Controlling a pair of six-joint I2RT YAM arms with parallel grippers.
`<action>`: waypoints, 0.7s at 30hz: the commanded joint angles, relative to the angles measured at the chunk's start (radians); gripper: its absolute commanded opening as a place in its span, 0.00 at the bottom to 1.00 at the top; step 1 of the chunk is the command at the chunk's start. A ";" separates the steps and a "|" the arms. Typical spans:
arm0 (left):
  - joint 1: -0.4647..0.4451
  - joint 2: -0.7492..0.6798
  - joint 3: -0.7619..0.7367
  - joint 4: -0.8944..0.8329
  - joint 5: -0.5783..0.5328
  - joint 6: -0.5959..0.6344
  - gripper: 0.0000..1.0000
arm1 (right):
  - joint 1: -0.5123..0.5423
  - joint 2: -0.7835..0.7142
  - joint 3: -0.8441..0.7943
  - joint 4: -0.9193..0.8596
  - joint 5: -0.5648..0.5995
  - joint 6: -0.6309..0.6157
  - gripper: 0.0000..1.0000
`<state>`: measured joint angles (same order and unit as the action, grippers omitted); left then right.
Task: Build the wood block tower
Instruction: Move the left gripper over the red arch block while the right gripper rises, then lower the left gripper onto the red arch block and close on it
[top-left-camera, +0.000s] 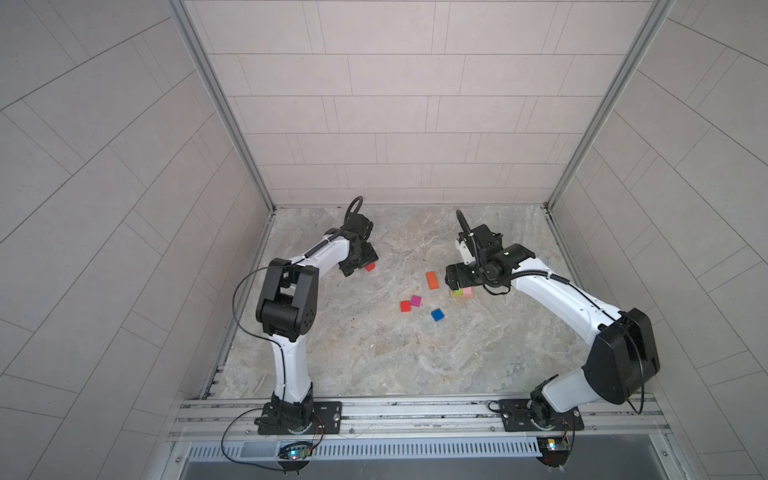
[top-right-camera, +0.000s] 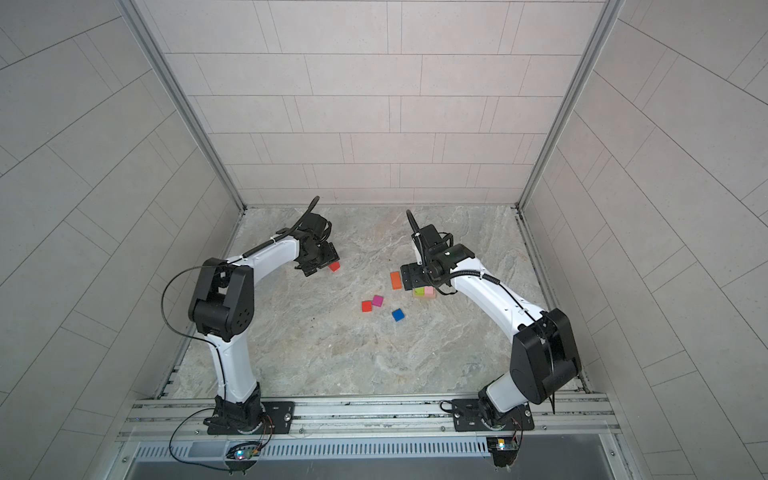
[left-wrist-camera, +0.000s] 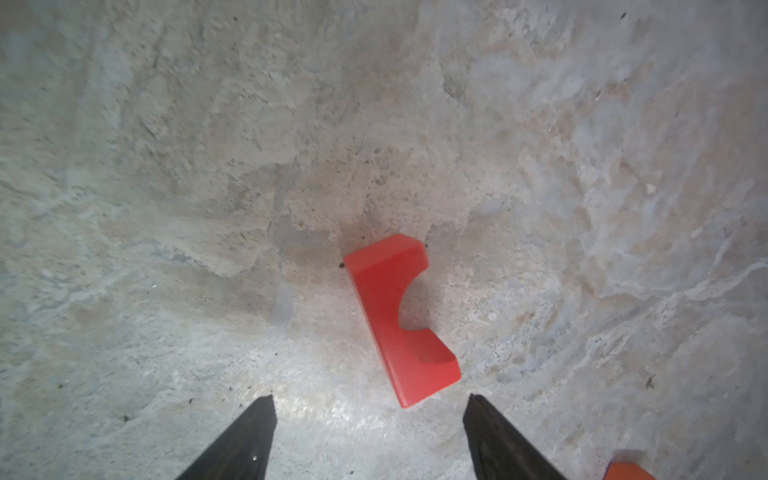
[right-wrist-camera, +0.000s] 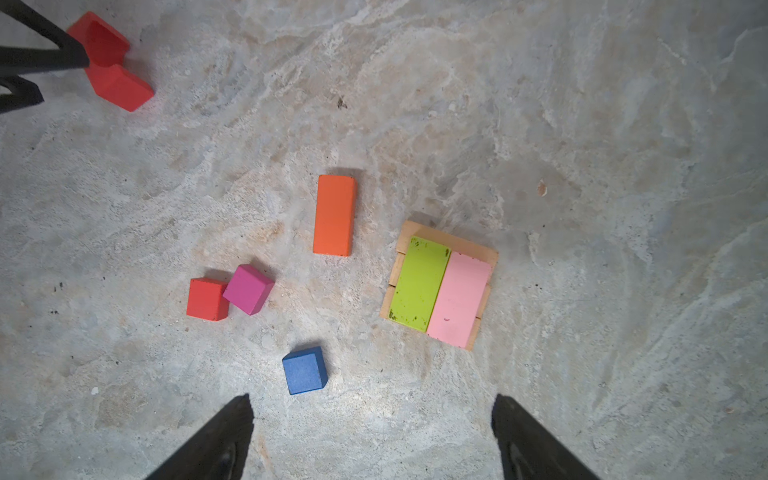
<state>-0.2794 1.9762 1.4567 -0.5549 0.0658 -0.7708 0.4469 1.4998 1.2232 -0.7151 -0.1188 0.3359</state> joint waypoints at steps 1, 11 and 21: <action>0.002 0.020 0.034 0.023 -0.030 -0.044 0.75 | 0.005 0.002 -0.013 -0.018 0.021 -0.021 0.90; 0.006 0.081 0.057 0.045 -0.047 -0.075 0.65 | 0.004 -0.007 -0.033 -0.020 0.034 -0.024 0.90; 0.015 0.114 0.054 0.070 -0.039 -0.078 0.53 | 0.003 -0.008 -0.047 -0.031 0.054 -0.032 0.89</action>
<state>-0.2703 2.0743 1.4879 -0.4911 0.0399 -0.8417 0.4469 1.4998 1.1831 -0.7200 -0.0872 0.3172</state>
